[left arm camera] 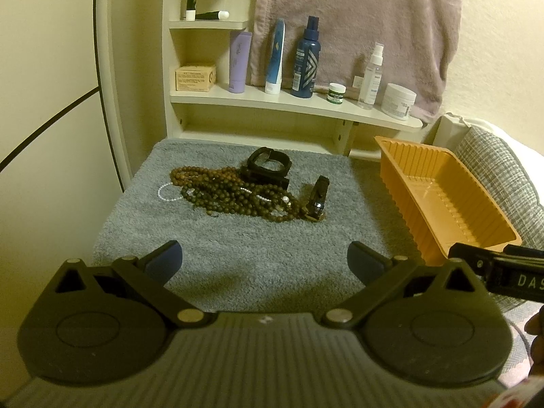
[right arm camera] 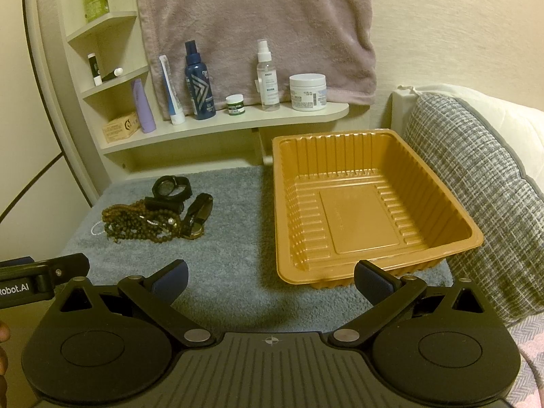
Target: Organize jewelry
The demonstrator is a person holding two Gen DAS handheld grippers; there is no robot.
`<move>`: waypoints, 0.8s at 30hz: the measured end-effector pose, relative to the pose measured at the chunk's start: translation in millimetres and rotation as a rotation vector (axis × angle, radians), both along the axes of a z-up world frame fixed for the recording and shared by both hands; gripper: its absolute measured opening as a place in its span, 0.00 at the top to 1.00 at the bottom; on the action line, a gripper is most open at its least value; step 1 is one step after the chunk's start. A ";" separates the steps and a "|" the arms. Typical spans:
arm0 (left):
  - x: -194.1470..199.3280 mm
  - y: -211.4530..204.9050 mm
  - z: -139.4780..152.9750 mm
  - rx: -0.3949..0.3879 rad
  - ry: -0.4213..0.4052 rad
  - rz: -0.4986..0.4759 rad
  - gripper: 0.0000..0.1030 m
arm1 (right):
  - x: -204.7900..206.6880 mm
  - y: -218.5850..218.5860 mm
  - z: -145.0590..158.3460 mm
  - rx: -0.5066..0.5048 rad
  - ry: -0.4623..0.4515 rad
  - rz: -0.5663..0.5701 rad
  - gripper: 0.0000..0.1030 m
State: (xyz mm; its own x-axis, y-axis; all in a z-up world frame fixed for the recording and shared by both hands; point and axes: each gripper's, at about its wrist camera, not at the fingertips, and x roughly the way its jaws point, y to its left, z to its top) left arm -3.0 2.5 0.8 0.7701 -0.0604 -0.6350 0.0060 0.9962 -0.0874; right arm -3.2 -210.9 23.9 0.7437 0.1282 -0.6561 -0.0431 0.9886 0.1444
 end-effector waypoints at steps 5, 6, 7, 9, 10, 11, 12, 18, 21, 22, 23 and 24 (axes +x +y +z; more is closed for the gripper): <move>0.6 0.9 0.4 0.000 -0.001 0.000 0.00 | 0.0 -0.2 -0.2 0.000 0.001 0.000 0.00; 0.6 0.6 0.3 0.000 -0.001 0.000 0.00 | -0.1 -0.3 -0.2 0.001 0.001 0.000 0.00; 0.5 0.9 0.4 0.000 0.000 0.000 0.00 | -0.1 -0.2 -0.2 0.001 0.000 0.000 0.00; 0.7 0.9 0.4 0.000 0.001 0.000 0.00 | -0.1 -0.3 -0.3 0.001 0.000 0.000 0.00; 0.4 1.1 0.1 -0.001 0.000 -0.001 0.00 | -0.1 -0.3 -0.4 0.001 0.000 0.000 0.00; 0.3 0.9 0.0 0.000 -0.001 0.000 0.00 | -0.2 -0.4 -0.4 0.001 0.000 -0.001 0.00; 0.2 0.8 0.1 0.000 -0.001 0.000 0.00 | -0.3 -0.4 -0.4 0.001 0.000 0.000 0.00; 0.5 -0.2 0.1 -0.003 0.000 0.000 0.00 | -0.2 -0.5 -0.6 0.002 0.001 0.000 0.00; 0.5 -0.1 0.0 -0.004 0.000 0.000 0.00 | -0.3 -0.4 -0.6 0.001 0.000 0.000 0.00; 0.1 -0.7 0.1 -0.004 0.000 0.000 0.00 | -0.2 -0.5 -0.7 0.002 0.000 0.000 0.00; 0.0 -1.4 0.2 -0.003 0.000 0.000 0.00 | -0.3 -1.1 -0.6 0.002 -0.001 -0.001 0.00; -0.2 -1.4 0.2 -0.004 0.000 -0.001 0.00 | -0.1 -1.7 -0.6 0.003 -0.001 -0.001 0.00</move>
